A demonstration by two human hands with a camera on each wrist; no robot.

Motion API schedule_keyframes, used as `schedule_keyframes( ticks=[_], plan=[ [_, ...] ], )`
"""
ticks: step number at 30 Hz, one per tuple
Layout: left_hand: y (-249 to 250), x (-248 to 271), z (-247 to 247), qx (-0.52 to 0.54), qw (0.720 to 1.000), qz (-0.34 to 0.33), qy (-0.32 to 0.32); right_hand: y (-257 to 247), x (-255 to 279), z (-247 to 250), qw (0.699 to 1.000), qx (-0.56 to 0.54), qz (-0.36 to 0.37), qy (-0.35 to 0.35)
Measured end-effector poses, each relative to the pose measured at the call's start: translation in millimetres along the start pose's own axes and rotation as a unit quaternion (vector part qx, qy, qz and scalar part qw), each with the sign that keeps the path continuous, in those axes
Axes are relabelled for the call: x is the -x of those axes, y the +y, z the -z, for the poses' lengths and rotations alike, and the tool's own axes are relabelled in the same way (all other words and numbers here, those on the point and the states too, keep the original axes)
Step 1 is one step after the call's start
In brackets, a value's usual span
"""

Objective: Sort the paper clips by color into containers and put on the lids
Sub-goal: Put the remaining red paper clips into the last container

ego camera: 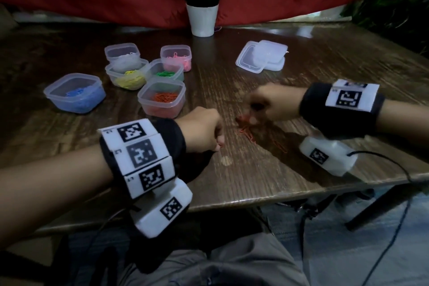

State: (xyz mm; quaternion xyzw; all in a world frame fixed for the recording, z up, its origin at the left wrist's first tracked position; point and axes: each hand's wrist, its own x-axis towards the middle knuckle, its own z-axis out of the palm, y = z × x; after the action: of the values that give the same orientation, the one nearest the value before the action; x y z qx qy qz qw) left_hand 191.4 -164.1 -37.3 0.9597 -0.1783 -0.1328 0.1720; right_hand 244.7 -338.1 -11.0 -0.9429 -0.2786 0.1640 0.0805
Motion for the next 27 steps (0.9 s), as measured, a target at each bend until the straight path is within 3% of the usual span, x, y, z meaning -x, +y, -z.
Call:
schedule_keyframes(
  ticks=[5,9,13,16,21,24,27],
  plan=[
    [4,3,-5,-0.052,0.999,0.002,-0.005,-63,-66,40,0.986,-0.108,0.06,0.11],
    [3,5,-4,-0.102,0.995,0.003,-0.01,-99,-109,42,0.992,-0.082,0.06,0.071],
    [-4,11,5,-0.126,0.992,-0.006,-0.005,-89,-100,47,0.986,-0.155,0.036,0.041],
    [-18,13,29,-0.031,0.999,0.017,-0.005,-66,-85,54,0.973,-0.214,0.034,0.076],
    [-60,8,85,0.108,0.982,0.092,0.123,-48,-78,44,0.937,-0.326,0.04,0.119],
    [-82,-3,88,0.065,0.974,0.136,0.171,-60,-88,38,0.934,-0.329,0.05,0.126],
    [-98,-8,77,-0.008,0.977,0.129,0.172,-77,-99,33,0.942,-0.305,0.045,0.131]
  ],
)
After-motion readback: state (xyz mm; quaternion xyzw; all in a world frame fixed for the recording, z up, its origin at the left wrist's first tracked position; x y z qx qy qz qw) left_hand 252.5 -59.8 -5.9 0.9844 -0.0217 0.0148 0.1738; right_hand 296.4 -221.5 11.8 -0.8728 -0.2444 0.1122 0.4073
